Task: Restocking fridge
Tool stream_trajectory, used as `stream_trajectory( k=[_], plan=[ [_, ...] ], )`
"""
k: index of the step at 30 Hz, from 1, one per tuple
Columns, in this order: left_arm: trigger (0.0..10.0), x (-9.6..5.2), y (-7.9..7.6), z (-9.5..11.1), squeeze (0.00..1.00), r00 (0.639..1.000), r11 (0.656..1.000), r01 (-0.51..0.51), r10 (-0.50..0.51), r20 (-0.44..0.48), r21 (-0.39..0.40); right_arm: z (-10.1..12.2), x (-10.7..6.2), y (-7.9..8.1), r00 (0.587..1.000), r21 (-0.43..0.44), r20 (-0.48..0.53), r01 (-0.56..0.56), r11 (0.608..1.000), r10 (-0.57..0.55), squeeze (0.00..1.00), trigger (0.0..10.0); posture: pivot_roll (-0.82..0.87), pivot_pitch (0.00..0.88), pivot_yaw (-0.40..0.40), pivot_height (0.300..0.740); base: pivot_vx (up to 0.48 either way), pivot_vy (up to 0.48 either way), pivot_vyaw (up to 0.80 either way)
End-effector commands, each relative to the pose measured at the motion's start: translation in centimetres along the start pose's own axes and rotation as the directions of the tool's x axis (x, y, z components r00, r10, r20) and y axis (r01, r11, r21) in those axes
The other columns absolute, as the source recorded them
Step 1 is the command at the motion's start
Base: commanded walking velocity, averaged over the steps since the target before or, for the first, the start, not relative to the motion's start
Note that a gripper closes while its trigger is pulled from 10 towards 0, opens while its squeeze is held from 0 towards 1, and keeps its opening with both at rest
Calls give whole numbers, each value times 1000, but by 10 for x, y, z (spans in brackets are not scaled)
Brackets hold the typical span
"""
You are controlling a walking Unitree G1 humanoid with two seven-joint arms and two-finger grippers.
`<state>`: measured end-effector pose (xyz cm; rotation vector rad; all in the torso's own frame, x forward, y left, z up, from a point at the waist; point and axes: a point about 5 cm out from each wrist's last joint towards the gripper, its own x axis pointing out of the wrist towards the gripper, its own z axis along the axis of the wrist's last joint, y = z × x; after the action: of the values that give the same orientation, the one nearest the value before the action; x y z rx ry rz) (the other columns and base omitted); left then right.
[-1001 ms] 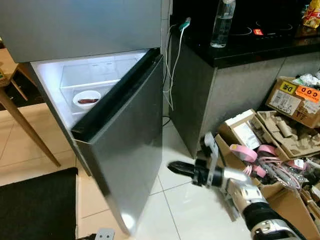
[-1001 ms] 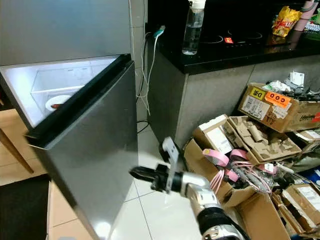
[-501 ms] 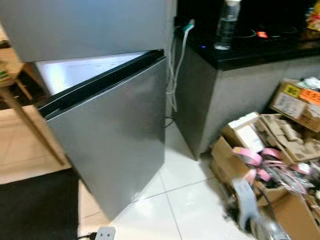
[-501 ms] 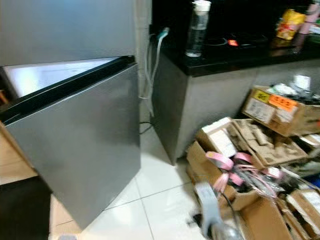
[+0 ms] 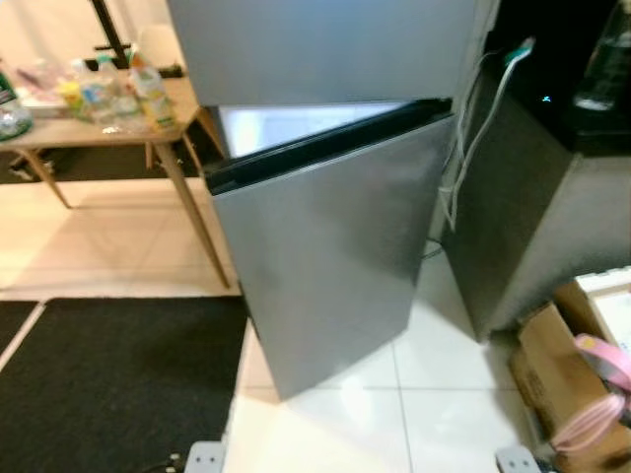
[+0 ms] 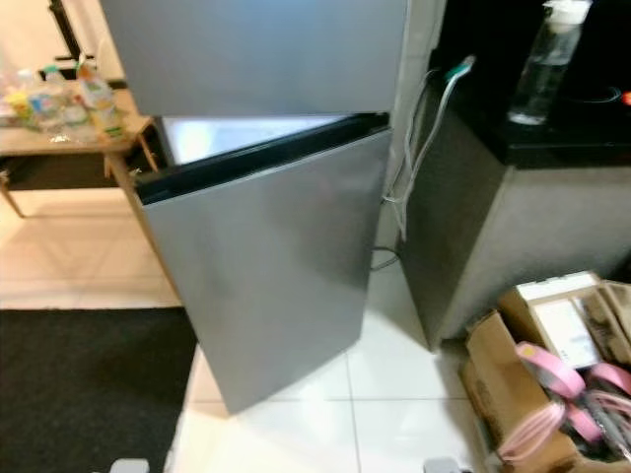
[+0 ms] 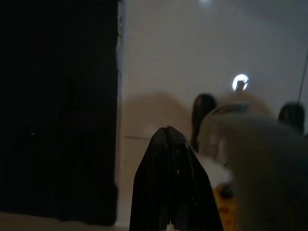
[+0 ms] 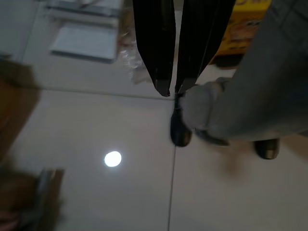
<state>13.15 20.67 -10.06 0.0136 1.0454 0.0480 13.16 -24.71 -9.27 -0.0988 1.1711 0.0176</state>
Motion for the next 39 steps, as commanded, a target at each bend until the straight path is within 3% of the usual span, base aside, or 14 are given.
stream_trajectory(
  k=[1, 17, 21, 39],
  plan=[
    [10000, -2, 6, -6, 0, 1000, 1000, -17, 17, -16, -7, 1, 1, 4, 1000, 2, 5, -4, 1000, 4, 0, 10000, -91, 0, 8, 735, 0, 0, 769],
    [10000, -1, 4, -4, 0, 1000, 1000, -17, 16, -20, -17, 10, 2, 5, 1000, -39, 20, 5, 999, -4, 0, 10000, -92, 0, -1, 735, 0, 0, 765],
    [10000, -1, 3, -3, 0, 1000, 1000, 1, -1, -21, -2, 10, 2, 3, 999, -56, 16, 37, 998, -36, 0, 10000, -92, 0, -1, 735, 0, 0, 0],
    [10000, -1, 0, -7, 0, 999, 1000, 22, -21, -36, 5, 10, 3, 7, 999, -57, 18, 36, 998, -35, 0, 10000, -92, 0, 0, 735, 357, 0, 0]
  ],
)
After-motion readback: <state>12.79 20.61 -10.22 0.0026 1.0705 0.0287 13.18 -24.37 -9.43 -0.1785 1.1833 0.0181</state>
